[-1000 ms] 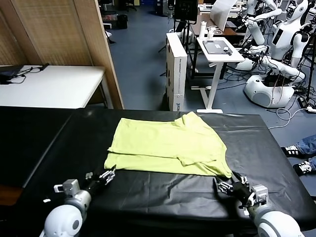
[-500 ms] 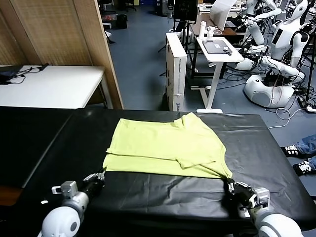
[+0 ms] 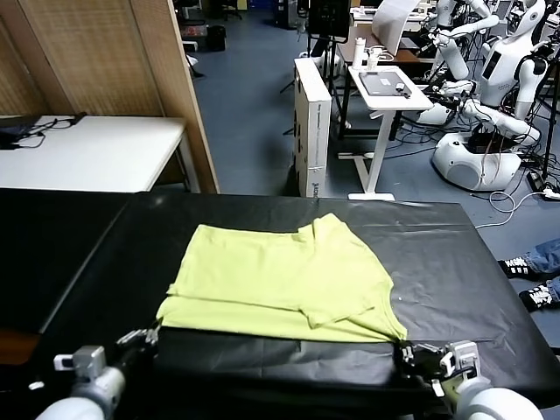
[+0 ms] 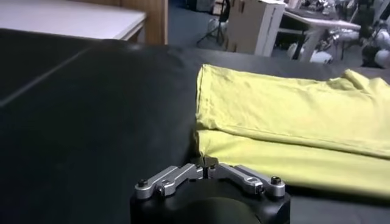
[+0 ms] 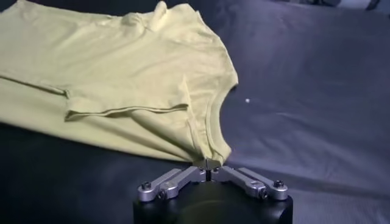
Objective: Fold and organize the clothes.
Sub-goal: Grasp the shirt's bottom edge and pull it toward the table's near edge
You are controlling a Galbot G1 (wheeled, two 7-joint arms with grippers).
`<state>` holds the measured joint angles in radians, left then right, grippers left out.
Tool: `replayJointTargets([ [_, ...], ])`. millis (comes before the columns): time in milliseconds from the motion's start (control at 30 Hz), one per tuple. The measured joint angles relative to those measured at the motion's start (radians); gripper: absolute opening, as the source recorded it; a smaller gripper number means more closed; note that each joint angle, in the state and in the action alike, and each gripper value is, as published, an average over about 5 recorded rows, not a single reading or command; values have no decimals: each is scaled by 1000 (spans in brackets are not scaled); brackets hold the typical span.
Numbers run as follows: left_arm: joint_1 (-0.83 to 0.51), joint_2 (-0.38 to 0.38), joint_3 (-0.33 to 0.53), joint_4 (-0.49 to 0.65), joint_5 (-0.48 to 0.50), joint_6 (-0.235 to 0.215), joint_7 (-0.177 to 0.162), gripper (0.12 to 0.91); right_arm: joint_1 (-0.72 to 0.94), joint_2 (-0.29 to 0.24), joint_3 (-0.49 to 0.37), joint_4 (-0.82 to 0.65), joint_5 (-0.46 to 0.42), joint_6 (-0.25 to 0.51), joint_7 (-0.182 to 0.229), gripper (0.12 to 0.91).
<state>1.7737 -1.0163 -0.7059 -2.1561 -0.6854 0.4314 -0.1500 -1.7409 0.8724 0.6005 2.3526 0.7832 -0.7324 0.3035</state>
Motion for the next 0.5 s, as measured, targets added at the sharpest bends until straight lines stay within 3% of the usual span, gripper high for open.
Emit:
replayJointTargets([
  [133,43,-2,-23,-17,2,-1,0,147,-13,5,-2,17,-3,0,5,141],
  [233,62,-7,-31,-27,10,0,-1,153,-26,6,-4,31,-20,0,7,216],
  [300,70,-10,-35,-33,14,2,-3,183,-36,7,-4,42,-32,0,9,334],
  [367,74,-13,-38,-37,15,4,-6,269,-49,8,-3,54,-39,-3,10,448],
  [500,77,-15,-41,-40,11,10,-13,514,-77,7,7,81,-63,-4,6,711],
])
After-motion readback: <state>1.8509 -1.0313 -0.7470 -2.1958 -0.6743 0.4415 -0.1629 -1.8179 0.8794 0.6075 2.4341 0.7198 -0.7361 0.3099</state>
